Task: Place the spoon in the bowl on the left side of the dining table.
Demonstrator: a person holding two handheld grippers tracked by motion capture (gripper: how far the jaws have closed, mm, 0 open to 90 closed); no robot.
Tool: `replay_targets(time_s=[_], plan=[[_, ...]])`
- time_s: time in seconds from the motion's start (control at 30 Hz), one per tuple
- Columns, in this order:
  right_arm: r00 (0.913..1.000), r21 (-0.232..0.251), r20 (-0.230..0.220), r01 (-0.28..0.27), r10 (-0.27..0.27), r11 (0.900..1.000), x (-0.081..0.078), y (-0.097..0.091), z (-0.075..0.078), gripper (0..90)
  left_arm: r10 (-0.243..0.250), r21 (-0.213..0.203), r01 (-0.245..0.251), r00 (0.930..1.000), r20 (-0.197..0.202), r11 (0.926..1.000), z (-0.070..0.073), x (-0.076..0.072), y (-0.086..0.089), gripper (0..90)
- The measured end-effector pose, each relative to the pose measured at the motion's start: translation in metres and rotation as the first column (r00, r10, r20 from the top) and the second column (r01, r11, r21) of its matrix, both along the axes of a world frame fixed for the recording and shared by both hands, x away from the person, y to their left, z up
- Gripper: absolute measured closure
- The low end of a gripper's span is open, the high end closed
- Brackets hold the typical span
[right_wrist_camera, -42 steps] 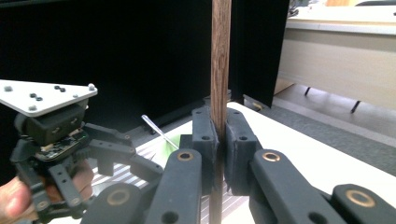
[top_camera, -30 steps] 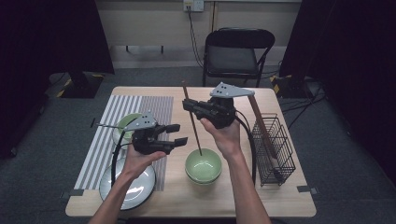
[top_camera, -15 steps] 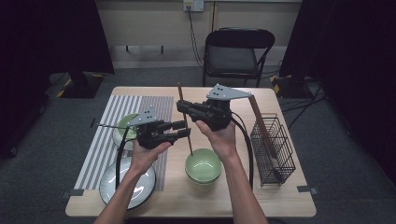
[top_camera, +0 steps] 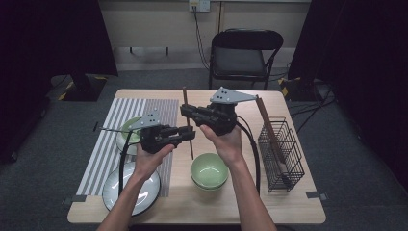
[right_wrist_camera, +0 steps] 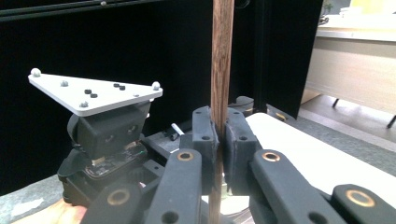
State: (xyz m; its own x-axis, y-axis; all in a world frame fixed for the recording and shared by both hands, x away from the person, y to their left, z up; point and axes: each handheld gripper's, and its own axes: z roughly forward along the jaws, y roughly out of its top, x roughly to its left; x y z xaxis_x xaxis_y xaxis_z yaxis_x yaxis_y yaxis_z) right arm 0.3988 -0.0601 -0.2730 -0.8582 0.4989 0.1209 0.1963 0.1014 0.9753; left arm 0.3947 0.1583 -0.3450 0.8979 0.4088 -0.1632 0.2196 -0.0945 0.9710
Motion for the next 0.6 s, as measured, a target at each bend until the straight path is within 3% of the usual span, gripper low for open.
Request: replay_targets(time_s=[0.3,0.33,0.6], plan=[[0.9999,0.002,-0.002,-0.016,0.016,0.9999,-0.0003,-0.0013,-0.0025,84.9,-0.021,-0.026,0.021,0.9997,-0.008,0.9994,0.0001,0.0021,0.0023,82.9],[0.9999,0.002,-0.004,-0.016,0.016,0.9999,-0.0001,-0.0015,-0.0025,84.8,-0.024,-0.009,0.024,0.9997,-0.008,0.9997,0.0013,0.0022,0.0016,83.4],[0.9997,0.016,-0.005,-0.025,0.025,0.9996,0.0002,-0.0045,-0.0017,84.9,-0.034,0.004,0.034,0.9991,-0.024,0.9994,0.0065,0.0017,-0.0027,84.6]])
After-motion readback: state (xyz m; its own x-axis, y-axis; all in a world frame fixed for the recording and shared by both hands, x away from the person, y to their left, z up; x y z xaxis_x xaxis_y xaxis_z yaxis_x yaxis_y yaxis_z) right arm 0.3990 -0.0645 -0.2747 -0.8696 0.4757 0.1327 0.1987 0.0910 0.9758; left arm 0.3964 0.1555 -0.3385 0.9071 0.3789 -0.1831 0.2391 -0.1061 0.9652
